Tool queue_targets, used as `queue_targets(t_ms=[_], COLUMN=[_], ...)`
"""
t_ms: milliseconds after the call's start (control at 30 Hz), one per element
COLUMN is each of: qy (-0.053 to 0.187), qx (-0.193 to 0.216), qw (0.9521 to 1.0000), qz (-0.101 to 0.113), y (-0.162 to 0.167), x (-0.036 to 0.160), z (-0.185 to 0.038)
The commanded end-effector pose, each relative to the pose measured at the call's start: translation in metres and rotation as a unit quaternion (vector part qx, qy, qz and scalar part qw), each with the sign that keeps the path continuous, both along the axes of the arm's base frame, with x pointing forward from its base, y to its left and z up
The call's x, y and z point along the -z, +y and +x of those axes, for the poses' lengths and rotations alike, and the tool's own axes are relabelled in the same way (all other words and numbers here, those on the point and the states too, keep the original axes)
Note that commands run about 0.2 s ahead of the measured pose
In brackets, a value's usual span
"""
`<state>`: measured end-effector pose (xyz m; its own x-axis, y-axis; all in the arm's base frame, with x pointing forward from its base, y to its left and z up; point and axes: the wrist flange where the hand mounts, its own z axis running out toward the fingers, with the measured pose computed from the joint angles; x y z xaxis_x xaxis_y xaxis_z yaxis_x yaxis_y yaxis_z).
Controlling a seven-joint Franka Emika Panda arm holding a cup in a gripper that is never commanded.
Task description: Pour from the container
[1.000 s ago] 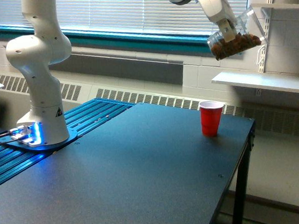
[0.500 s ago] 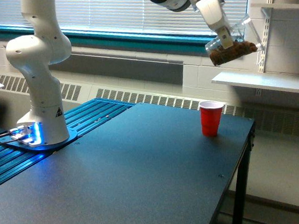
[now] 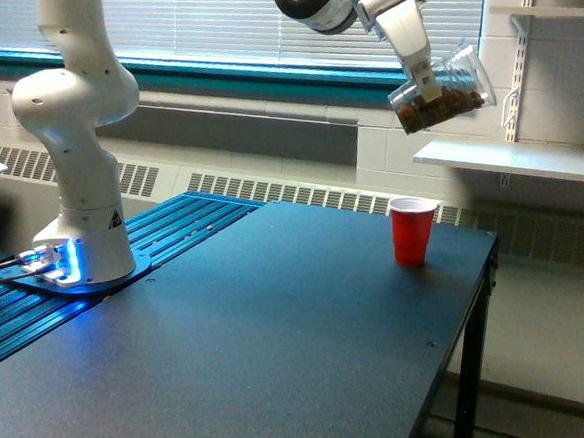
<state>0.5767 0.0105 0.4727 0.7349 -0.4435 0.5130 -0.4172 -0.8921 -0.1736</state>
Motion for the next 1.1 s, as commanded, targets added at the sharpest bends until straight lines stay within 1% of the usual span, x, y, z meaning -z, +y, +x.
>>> queue_targets(t_ms=[33,233,433,733,900,1100], qy=[-0.007,-0.006,-0.002,0.007,0.018,0.033], qx=[-0.049,-0.080,-0.118,-0.159,-0.176,-0.193], qw=[0.9987,0.9966,0.9926,0.9868,0.9838,0.9796], qz=[-0.014,-0.020,-0.028,-0.030,-0.032,-0.047], y=[0.044,0.077,0.109,0.149,0.162,0.168], x=[-0.001,0.006,0.016,0.034,0.046,0.059], z=[-0.014,-0.028,-0.044,-0.069,-0.084,-0.099])
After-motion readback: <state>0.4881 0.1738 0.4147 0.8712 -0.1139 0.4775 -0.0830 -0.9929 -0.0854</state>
